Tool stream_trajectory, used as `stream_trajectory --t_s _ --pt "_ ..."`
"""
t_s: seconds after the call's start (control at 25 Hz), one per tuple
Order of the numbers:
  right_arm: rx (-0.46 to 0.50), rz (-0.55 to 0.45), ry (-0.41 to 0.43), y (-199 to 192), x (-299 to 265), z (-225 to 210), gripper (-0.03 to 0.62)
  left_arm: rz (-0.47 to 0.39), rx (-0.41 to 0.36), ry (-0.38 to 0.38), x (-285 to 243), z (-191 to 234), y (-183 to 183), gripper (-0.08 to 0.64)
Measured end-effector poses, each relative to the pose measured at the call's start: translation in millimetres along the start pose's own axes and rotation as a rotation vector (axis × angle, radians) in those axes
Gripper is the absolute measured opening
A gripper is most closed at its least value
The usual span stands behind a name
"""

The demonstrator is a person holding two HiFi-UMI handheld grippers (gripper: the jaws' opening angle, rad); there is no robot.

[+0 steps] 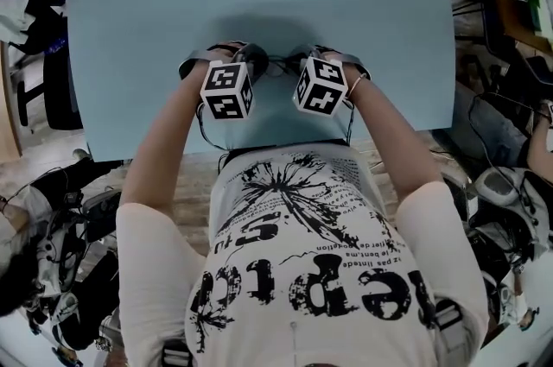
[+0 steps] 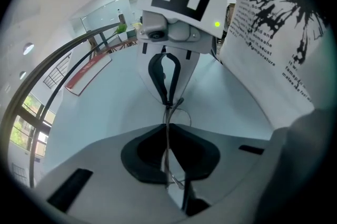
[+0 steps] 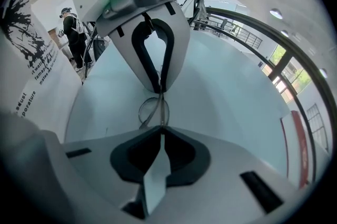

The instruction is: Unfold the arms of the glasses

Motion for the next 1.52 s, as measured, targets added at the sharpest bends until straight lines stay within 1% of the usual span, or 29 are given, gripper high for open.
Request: stream_trajectory --t_s 0.16,0.4,0.64,0.84,1.08,1.36,1.52 --pt "-0.001 -0.002 0.003 -2.9 0.5 -1.6 0.035 -0.031 0.038 -0.022 7.0 2.1 3.2 0.031" --pt "0.017 0.010 0.001 -0.8 -2.1 -1.1 0.035 -0.042 0.069 -0.049 17.6 2.6 1.3 0.031" --pt "0.033 0.028 -0.002 -1.7 -2.3 -0.6 0.035 -0.078 0.102 -0.056 34.7 0.4 -0.1 0.031" --pt "0.049 0.052 -0.011 -1.1 -2.9 -2.9 0.035 -0.134 0.117 -0.020 58.0 4.3 -7.5 0.029" --pt "0.070 0.086 -0.023 -5.8 -3.3 -4.7 0.035 -0.183 0.160 0.031 81.1 8.2 -25.6 0.029" --pt "0.038 0.108 -0.034 -14.4 -0.5 -10.0 0.037 -0.222 0.226 0.050 88.1 13.1 -42.0 0.029" --pt "0.035 0.127 -0.058 -11.3 2.6 -12.9 0.043 -0.246 0.228 0.046 88.3 11.1 -38.0 0.029"
Point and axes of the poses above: the fingertips, and each gripper's own axes: x backward along the fingers, z to its left, y out of its top, the point moved 2 cm from there along x, backward along the fingers, and after that the axes turned 15 degrees about x, right-handed, at the moved point
